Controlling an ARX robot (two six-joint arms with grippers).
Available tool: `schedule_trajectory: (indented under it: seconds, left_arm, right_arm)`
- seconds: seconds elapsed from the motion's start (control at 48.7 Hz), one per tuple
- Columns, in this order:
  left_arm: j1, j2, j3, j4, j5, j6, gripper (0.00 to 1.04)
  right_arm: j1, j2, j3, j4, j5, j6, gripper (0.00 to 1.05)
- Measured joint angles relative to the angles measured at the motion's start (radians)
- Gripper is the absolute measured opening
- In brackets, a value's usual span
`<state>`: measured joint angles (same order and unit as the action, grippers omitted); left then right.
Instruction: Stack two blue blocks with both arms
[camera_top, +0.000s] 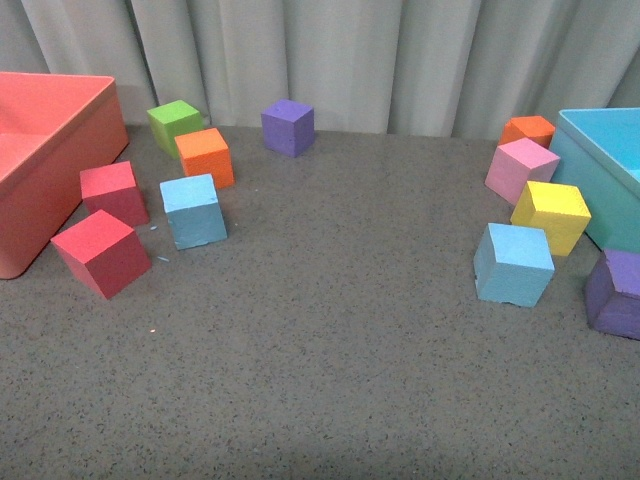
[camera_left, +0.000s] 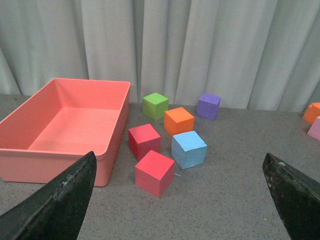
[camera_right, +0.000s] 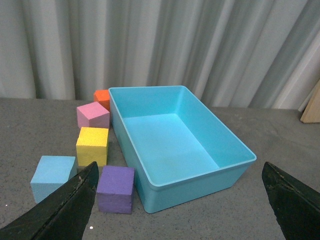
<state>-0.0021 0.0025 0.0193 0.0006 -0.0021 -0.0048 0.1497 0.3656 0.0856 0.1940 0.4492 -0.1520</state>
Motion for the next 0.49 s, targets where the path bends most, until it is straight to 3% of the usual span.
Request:
schedule_trajectory:
  seconds: [0.082, 0.164, 0.287, 0.493]
  left_arm:
    - [0.000, 0.000, 0.000, 0.000, 0.000, 0.000, 0.98]
    - [0.000, 0.000, 0.000, 0.000, 0.002, 0.000, 0.98]
    - [0.000, 0.000, 0.000, 0.000, 0.001, 0.000, 0.98]
    - [0.000, 0.000, 0.000, 0.000, 0.001, 0.000, 0.98]
  right_arm:
    - [0.002, 0.210, 0.079, 0.085, -0.038, 0.036, 0.95]
    - [-0.006, 0.540, 0.244, 0.115, -0.140, 0.130, 0.95]
    - [-0.010, 0.924, 0.494, -0.018, -0.251, 0.249, 0.95]
    - [0.002, 1.299, 0.835, -0.273, -0.287, 0.432, 0.95]
